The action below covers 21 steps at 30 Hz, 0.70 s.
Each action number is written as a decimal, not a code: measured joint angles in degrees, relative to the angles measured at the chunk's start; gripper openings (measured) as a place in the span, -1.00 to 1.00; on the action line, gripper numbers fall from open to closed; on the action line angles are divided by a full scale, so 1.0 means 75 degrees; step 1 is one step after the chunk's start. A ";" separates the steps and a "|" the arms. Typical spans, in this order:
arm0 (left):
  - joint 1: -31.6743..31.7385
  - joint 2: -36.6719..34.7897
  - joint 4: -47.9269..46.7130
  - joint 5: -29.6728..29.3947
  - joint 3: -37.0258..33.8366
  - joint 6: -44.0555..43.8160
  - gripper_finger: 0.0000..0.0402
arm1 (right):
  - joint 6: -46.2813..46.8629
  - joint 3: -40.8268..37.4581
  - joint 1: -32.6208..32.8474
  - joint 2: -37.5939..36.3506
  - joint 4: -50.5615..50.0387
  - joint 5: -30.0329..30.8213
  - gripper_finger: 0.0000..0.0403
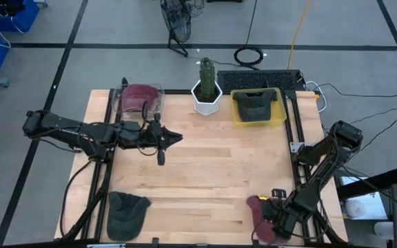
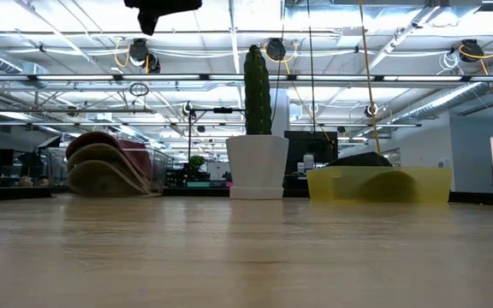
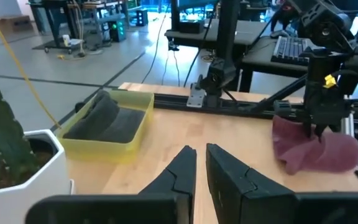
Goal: Pick & Place hat
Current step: Put the red cap into the transparent bin
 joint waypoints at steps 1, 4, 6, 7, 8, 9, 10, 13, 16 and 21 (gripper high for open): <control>0.0006 0.0000 0.0008 0.0000 0.0000 0.0018 -0.79 | -0.0064 0.0000 -0.0039 0.0000 -0.0002 0.0100 -0.75; 0.0052 0.0000 0.0121 -0.0014 0.0001 0.0084 -0.79 | -0.0361 0.0000 -0.0146 0.0000 0.0005 0.0482 -0.93; 0.0052 0.0000 0.0217 -0.0020 0.0000 0.0139 -0.79 | -0.0734 -0.0001 -0.0254 -0.0003 -0.0002 0.0844 -0.97; 0.0052 0.0000 0.0268 -0.0020 0.0000 0.0150 -0.79 | -0.1006 -0.0003 -0.0354 -0.0004 -0.0001 0.1089 -0.96; 0.0052 0.0000 0.0302 -0.0020 0.0000 0.0195 -0.79 | -0.1292 -0.0003 -0.0476 -0.0009 -0.0002 0.1292 -0.94; 0.0050 0.0000 0.0340 -0.0018 0.0000 0.0236 -0.79 | -0.1664 -0.0003 -0.0642 -0.0026 0.0004 0.1534 -0.93; 0.0050 0.0000 0.0392 -0.0017 0.0002 0.0273 -0.79 | -0.2071 -0.0003 -0.0854 -0.0037 0.0030 0.1749 -0.93; 0.0052 0.0000 0.0425 -0.0017 0.0000 0.0311 -0.79 | -0.3377 -0.0006 -0.1747 -0.0041 0.0216 0.2189 -0.96; 0.0051 0.0000 0.0396 -0.0013 0.0001 0.0310 -0.79 | -0.4749 -0.0006 -0.2826 -0.0041 0.0702 0.2428 -0.98; 0.0032 0.0000 0.0278 0.0070 0.0003 0.0307 -0.79 | -0.7046 -0.0012 -0.4754 -0.0041 0.2347 0.2168 -0.96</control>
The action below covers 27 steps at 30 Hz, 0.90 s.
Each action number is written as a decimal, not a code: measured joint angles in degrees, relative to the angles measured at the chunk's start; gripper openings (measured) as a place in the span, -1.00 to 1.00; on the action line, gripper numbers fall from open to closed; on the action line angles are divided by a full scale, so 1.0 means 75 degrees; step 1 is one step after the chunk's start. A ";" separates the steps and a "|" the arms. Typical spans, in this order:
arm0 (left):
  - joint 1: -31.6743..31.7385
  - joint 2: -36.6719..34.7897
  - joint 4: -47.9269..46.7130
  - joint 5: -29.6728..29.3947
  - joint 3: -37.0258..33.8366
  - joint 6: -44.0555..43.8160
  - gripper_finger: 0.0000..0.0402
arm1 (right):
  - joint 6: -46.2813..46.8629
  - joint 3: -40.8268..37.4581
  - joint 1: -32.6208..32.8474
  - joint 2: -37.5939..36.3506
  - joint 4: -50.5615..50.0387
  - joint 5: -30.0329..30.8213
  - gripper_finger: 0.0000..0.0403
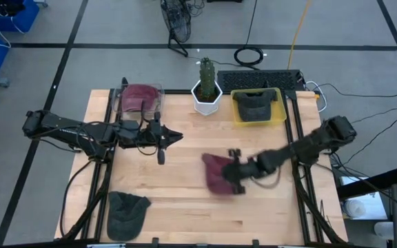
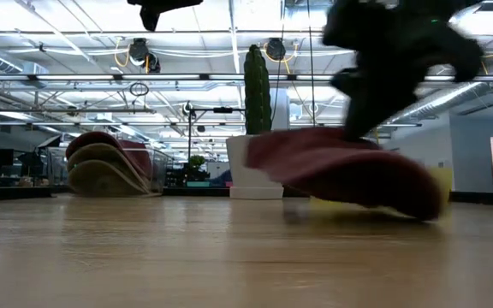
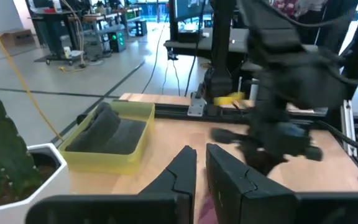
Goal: Pick & Place hat
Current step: Put the red cap into the transparent bin
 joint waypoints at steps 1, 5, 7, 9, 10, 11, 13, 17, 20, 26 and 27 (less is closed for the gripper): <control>-0.0017 -0.0006 -0.0060 0.0000 -0.0003 0.0003 -0.79 | -0.0436 0.0000 -0.0330 0.0000 0.0358 -0.0264 -0.97; -0.0125 -0.0020 -0.0417 0.0003 0.0000 0.0045 -0.79 | -0.1427 0.0000 -0.1450 0.0082 0.1696 -0.1076 -0.98; -0.0174 -0.0020 -0.0604 0.0006 0.0000 0.0058 -0.79 | -0.1692 0.0000 -0.1867 0.0176 0.2203 -0.1410 -0.98; -0.0203 -0.0023 -0.0728 0.0009 0.0000 0.0058 -0.79 | -0.1854 0.0000 -0.2153 0.0344 0.2600 -0.1680 -0.97; -0.0201 -0.0023 -0.0744 0.0011 0.0000 0.0058 -0.79 | -0.1872 0.0000 -0.2267 0.0445 0.2842 -0.1846 -0.96; -0.0196 -0.0023 -0.0765 0.0008 0.0000 0.0058 -0.79 | -0.1897 0.0000 -0.2338 0.0579 0.3069 -0.1997 -0.96; -0.0198 -0.0023 -0.0761 0.0009 0.0000 0.0037 -0.79 | -0.1921 0.0052 -0.2427 0.0892 0.3464 -0.2186 -0.96; -0.0198 -0.0023 -0.0800 0.0009 0.0000 -0.0164 -0.79 | -0.2126 0.0162 -0.2461 0.1518 0.4264 -0.2141 -0.93; -0.0220 -0.0023 -0.0969 0.0009 0.0000 -0.0360 -0.79 | -0.2257 0.0290 -0.2491 0.1709 0.4518 -0.1968 -0.86; -0.0378 -0.0019 -0.1544 0.0016 0.0001 -0.0545 -0.79 | -0.2493 0.0300 -0.2511 0.1557 0.4543 -0.1730 -0.59; -0.0428 0.0006 -0.1706 0.0015 0.0003 -0.0672 -0.79 | -0.2512 0.0300 -0.2501 0.1444 0.4527 -0.1733 -0.54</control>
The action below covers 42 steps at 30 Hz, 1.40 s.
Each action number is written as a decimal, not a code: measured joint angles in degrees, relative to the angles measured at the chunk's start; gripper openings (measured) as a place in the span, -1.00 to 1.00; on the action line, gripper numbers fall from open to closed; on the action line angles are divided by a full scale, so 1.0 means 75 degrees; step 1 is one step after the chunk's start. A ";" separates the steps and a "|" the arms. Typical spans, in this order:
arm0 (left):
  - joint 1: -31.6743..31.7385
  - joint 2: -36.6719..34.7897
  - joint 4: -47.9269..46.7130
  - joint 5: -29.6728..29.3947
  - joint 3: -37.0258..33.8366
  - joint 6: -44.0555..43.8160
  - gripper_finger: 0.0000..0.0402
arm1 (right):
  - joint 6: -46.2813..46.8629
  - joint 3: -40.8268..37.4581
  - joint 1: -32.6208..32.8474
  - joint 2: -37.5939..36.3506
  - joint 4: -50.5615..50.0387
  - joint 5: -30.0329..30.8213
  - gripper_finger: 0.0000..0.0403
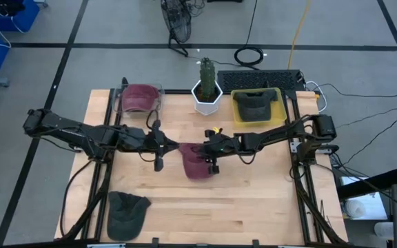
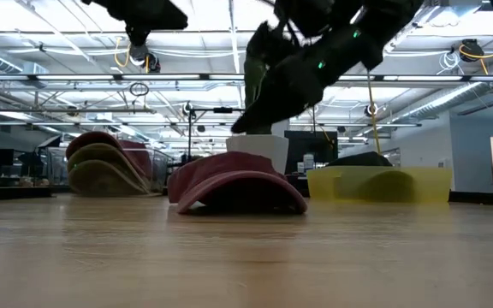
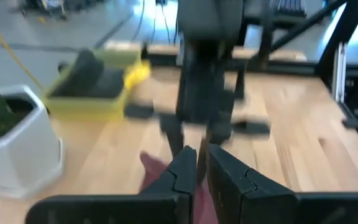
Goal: Pick & Place hat
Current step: Put the red cap into the transparent bin
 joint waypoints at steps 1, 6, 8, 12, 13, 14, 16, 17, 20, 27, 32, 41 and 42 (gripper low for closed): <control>-0.0045 0.0053 -0.0156 -0.0007 0.0000 -0.0090 -0.79 | -0.0056 0.0000 0.0031 -0.0150 -0.0108 0.0002 -0.49; -0.0323 0.0617 -0.0337 -0.0041 0.0000 -0.0088 -0.79 | -0.0067 -0.0049 0.0238 -0.1178 -0.1338 0.0268 -0.28; -0.0318 0.0874 -0.0092 -0.0054 0.0000 -0.0035 -0.79 | 0.0111 -0.0161 0.0354 -0.1670 -0.1747 0.0415 -0.24; -0.0210 0.1375 0.0710 -0.0013 0.0006 0.0194 -0.68 | 0.0603 -0.0772 0.0631 -0.2620 -0.2195 0.0422 -0.22; -0.0184 0.1483 0.0851 -0.0014 0.0003 0.0228 -0.62 | 0.0726 -0.1005 0.0720 -0.2861 -0.2111 0.0484 -0.22; -0.0154 0.1601 0.1073 -0.0014 0.0005 0.0255 -0.55 | 0.0835 -0.1289 0.0822 -0.3133 -0.2005 0.0635 -0.22; -0.0094 0.1792 0.1207 -0.0019 0.0006 0.0252 -0.38 | 0.1031 -0.1888 0.1031 -0.3634 -0.1785 0.1011 -0.24; -0.0087 0.1871 0.1229 -0.0015 0.0006 0.0245 -0.28 | 0.1119 -0.2205 0.1136 -0.3863 -0.1597 0.1199 -0.25; -0.0095 0.2213 0.1690 0.0005 0.0006 0.0358 -0.01 | 0.1432 -0.3228 0.1423 -0.4508 -0.0923 0.1575 -0.27; -0.0647 0.3224 0.2590 -0.0184 0.0519 0.1852 0.29 | 0.1964 -0.4979 0.2008 -0.5562 0.0592 0.2723 -0.29; -0.1254 0.4409 0.1537 -0.1475 0.1660 0.1876 0.20 | 0.1466 -0.5447 0.2266 -0.5935 0.1320 0.3218 -0.29; -0.1975 0.6250 0.0098 -0.2578 0.2898 0.1133 0.07 | 0.0129 -0.5444 0.2268 -0.6389 0.2017 0.3626 -0.29; -0.2022 0.6362 0.0063 -0.2586 0.2949 0.1124 0.08 | 0.0013 -0.5444 0.2268 -0.6437 0.2057 0.3713 -0.29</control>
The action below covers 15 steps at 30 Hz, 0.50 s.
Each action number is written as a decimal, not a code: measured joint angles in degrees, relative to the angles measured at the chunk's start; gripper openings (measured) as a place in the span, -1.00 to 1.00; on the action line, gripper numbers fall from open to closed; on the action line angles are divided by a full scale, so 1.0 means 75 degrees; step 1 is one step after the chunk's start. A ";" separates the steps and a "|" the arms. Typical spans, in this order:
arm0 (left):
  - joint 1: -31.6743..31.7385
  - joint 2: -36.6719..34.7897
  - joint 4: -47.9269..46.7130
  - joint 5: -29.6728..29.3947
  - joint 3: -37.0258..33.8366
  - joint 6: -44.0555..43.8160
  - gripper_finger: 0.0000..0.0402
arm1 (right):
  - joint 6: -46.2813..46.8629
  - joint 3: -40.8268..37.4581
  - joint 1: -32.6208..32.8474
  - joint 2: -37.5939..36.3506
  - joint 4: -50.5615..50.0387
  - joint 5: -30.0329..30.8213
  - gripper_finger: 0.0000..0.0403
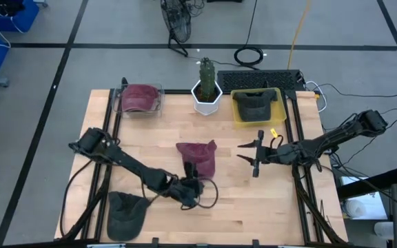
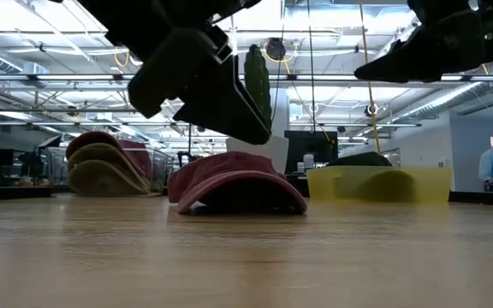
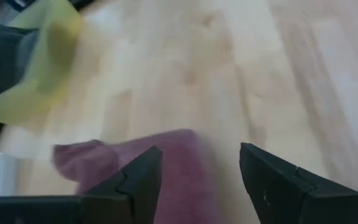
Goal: Pick & Place hat
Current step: Put the red cap into the transparent bin
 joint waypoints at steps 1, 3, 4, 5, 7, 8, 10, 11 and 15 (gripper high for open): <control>-0.0041 0.0092 0.0006 -0.0001 0.0060 -0.0063 0.08 | -0.0115 0.0000 0.0000 -0.0069 0.0001 0.0095 -0.29; -0.0093 0.0243 0.0093 0.0001 0.0142 -0.0298 0.10 | -0.0260 0.0000 -0.0014 -0.0171 0.0053 0.0114 -0.29; -0.0113 0.0309 0.0048 -0.0027 0.0158 -0.0375 0.11 | -0.0311 0.0000 -0.0015 -0.0213 0.0069 0.0111 -0.29; -0.0137 0.0384 -0.0062 -0.0095 0.0186 -0.0407 0.12 | -0.0351 0.0000 -0.0015 -0.0258 0.0055 0.0108 -0.29; -0.0190 0.0501 -0.0155 -0.0333 0.0187 -0.0419 0.14 | -0.0386 0.0000 -0.0015 -0.0290 0.0070 0.0113 -0.29; -0.0202 0.0509 -0.0206 -0.0429 0.0187 -0.0421 0.15 | -0.0423 0.0000 -0.0015 -0.0288 0.0073 0.0119 -0.29; -0.0211 0.0489 -0.0287 -0.0517 0.0199 -0.0482 0.19 | -0.0486 0.0000 -0.0015 -0.0284 0.0044 0.0121 -0.29; -0.0209 0.0483 -0.0382 -0.0612 0.0207 -0.0534 0.21 | -0.0487 0.0000 -0.0015 -0.0284 0.0047 0.0122 -0.29; -0.0174 0.0498 -0.0801 -0.1062 0.0204 -0.0509 0.28 | -0.0374 0.0000 -0.0015 -0.0284 0.0041 0.0122 -0.29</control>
